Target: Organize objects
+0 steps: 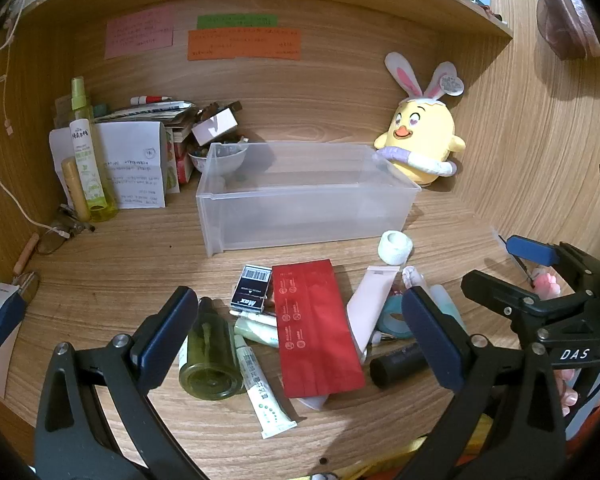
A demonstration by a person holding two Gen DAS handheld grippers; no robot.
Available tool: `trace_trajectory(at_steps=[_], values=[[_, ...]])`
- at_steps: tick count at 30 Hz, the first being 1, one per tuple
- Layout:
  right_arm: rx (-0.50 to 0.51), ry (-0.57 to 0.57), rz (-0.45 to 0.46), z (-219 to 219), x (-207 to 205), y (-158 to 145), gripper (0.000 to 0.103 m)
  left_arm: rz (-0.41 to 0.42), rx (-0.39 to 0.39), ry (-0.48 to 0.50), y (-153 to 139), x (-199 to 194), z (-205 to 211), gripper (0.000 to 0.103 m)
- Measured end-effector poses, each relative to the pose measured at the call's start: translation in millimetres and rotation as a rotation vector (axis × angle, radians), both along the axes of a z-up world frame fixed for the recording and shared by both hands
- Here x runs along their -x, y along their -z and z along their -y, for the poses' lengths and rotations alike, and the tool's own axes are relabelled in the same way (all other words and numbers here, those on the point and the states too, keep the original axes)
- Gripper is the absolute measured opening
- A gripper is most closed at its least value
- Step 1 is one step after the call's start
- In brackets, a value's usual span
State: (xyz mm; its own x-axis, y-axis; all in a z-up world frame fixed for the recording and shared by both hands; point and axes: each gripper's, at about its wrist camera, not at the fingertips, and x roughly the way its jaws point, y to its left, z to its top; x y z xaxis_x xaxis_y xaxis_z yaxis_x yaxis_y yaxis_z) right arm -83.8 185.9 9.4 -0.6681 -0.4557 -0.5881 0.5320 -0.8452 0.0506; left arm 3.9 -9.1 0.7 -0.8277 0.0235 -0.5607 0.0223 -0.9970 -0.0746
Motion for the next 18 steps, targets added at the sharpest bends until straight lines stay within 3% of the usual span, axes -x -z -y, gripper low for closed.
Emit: trace_trajectory(at_steps=[18], values=[[0.002, -0.010, 0.023, 0.7, 2.8, 4.5, 0.103, 0.015, -0.015, 0.006, 2.9, 0.1, -1.3, 0.103]])
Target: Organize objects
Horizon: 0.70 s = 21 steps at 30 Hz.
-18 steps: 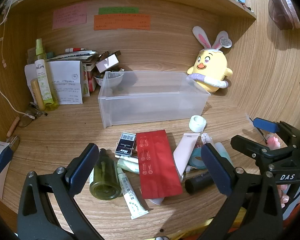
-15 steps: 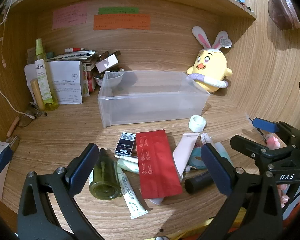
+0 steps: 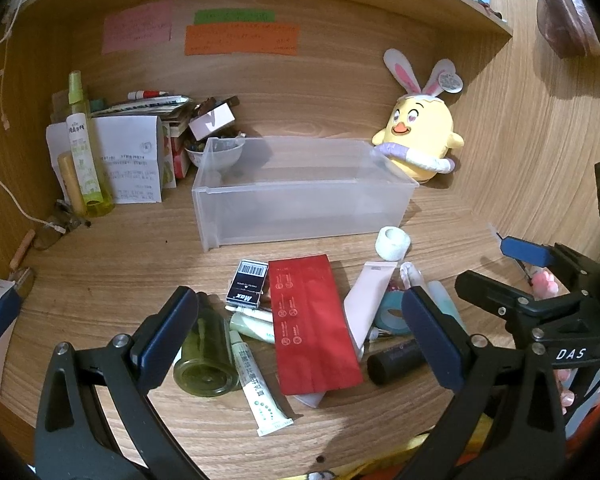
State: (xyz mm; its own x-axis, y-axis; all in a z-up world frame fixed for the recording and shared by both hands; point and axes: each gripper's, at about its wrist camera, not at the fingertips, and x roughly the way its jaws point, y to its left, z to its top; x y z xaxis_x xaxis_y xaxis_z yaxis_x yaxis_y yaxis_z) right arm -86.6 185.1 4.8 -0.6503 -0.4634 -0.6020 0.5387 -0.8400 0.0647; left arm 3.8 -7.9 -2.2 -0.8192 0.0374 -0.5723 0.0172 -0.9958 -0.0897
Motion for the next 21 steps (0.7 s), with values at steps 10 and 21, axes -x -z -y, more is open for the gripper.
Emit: trace_trajectory(at_steps=[10, 21], values=[[-0.009, -0.010, 0.007, 3.4, 3.0, 0.2, 0.103, 0.021, -0.018, 0.004, 0.0, 2.8, 5.1, 0.103], [-0.020, -0.036, 0.037, 8.2, 16.4, 7.1, 0.103, 0.043, -0.058, -0.030, 2.5, -0.2, 31.1, 0.103]])
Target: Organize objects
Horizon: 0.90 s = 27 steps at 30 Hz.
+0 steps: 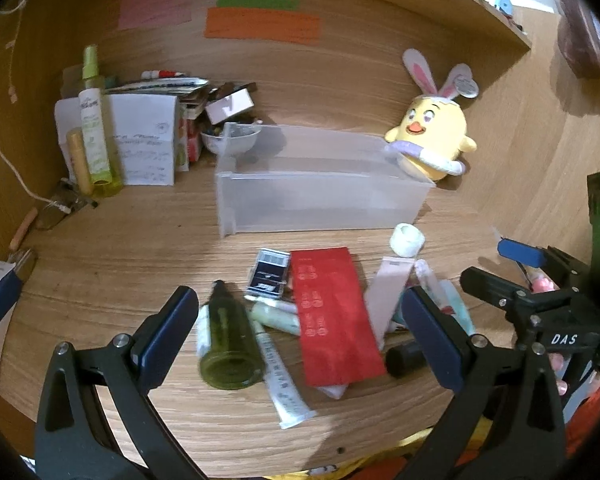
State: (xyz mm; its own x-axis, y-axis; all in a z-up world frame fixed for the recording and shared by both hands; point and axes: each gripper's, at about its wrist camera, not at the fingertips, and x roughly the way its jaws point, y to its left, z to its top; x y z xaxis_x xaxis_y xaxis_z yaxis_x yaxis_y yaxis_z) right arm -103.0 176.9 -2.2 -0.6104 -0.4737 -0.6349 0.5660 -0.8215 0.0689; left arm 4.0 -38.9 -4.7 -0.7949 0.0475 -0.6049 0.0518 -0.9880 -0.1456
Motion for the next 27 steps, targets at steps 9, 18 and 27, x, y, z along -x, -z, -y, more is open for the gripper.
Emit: trace_trajectory(at_steps=[9, 18, 27], values=[[-0.016, 0.035, 0.038, 2.1, 31.6, 8.1, 0.103, 0.070, -0.003, -0.086, 21.1, 8.5, 37.9, 0.087], [-0.051, 0.063, 0.127, 9.7, 80.1, 23.9, 0.086, 0.145, -0.067, -0.082, 45.4, 24.3, 51.2, 0.070], [-0.082, 0.017, 0.244, 36.8, 106.0, 48.0, 0.038, 0.166, -0.094, -0.062, 55.9, 31.4, 52.4, 0.041]])
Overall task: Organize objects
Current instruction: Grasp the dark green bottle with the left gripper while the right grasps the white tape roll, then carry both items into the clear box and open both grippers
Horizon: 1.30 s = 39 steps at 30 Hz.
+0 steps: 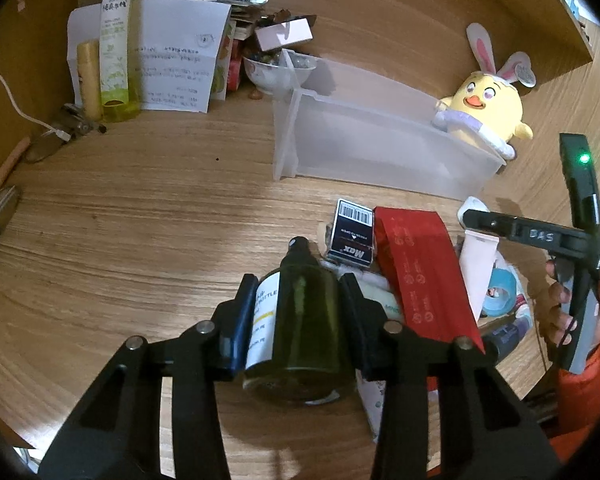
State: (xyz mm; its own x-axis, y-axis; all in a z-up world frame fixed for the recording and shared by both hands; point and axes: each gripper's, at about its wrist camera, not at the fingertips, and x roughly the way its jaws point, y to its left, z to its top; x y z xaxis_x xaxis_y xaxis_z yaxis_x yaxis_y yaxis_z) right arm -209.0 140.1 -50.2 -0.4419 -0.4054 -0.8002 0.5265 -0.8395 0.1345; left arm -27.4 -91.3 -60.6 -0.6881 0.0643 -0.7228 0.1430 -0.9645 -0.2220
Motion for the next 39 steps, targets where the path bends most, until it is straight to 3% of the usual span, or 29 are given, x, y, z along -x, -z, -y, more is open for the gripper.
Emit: trace_trajectory(at_steps=[7, 14, 21, 26, 31, 39], values=[[0.024, 0.008, -0.058, -13.1, -12.9, -9.3, 0.035, -0.028, 0.002, -0.033, -9.2, -5.3, 8.7, 0.041], [0.088, 0.002, -0.130, -33.7, -25.8, -43.7, 0.035, -0.078, 0.015, -0.069, -38.5, -1.8, 17.7, 0.041], [0.171, -0.007, -0.188, -42.2, -17.1, -78.3, 0.035, -0.190, 0.076, -0.051, -89.9, 24.4, 12.0, 0.041], [0.186, -0.020, -0.187, -28.8, 4.7, -93.0, 0.035, -0.216, 0.096, -0.010, -110.8, 62.1, 2.0, 0.041], [0.133, -0.028, -0.194, -6.2, 29.8, -97.9, 0.035, -0.151, 0.087, 0.028, -107.0, 111.6, -2.4, 0.041], [0.025, -0.092, -0.082, 39.4, 70.6, -71.0, 0.035, 0.028, 0.044, 0.078, -70.6, 179.2, -3.2, 0.041]])
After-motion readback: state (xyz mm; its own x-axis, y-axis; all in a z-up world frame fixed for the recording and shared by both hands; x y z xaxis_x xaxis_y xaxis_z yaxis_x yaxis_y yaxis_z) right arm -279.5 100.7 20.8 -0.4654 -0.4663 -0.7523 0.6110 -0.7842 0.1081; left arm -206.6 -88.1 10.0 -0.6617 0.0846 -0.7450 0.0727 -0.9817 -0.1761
